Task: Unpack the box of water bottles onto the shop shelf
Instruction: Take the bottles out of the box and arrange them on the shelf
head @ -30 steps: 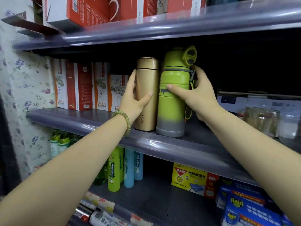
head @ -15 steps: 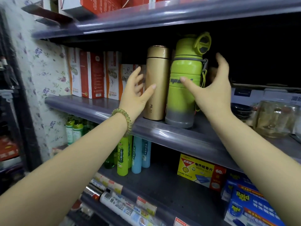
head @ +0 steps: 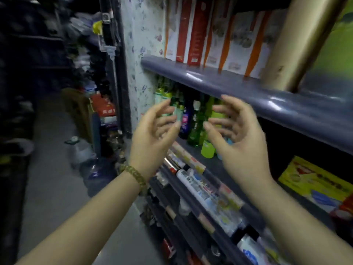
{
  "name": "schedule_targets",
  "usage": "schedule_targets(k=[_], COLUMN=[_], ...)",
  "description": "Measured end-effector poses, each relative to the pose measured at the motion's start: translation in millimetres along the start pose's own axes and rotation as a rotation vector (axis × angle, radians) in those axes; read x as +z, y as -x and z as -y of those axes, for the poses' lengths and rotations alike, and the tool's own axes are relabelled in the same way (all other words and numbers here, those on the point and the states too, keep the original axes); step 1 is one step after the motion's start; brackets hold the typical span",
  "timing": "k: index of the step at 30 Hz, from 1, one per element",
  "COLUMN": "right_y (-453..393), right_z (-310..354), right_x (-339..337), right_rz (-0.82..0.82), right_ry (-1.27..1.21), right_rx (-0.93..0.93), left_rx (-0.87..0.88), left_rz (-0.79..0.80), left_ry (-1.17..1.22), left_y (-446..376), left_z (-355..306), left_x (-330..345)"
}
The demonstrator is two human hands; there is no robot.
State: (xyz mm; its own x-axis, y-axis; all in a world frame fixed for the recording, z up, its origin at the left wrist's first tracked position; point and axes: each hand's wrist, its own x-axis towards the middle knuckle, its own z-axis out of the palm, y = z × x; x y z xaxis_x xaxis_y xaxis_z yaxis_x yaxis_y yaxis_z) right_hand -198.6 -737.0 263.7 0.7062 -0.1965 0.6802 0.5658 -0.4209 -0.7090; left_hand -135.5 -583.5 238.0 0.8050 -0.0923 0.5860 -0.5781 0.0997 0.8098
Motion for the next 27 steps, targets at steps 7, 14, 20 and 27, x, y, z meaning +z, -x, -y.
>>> schedule_targets(k=[7,14,20,27], right_y=[89.0,222.2,357.7,518.4], right_z=[-67.4,-129.1,-207.4,-318.0], right_x=[125.8,245.6,292.3,301.1], right_rz=[0.389,0.657,0.827,0.874], right_ry=[-0.09,-0.176,-0.111,-0.013], right_rx=[0.175,0.397,0.598,0.927], left_rx=[-0.25,-0.509,-0.779,-1.105], left_rz=[-0.281,-0.504,-0.636,-0.633], left_ry=[-0.216,-0.359,-0.363,-0.376], left_y=[116.7,252.9,377.8,538.2], left_z=[77.5,145.0,237.0,378.7], left_x=[-111.8,-197.4,-221.8,-217.1])
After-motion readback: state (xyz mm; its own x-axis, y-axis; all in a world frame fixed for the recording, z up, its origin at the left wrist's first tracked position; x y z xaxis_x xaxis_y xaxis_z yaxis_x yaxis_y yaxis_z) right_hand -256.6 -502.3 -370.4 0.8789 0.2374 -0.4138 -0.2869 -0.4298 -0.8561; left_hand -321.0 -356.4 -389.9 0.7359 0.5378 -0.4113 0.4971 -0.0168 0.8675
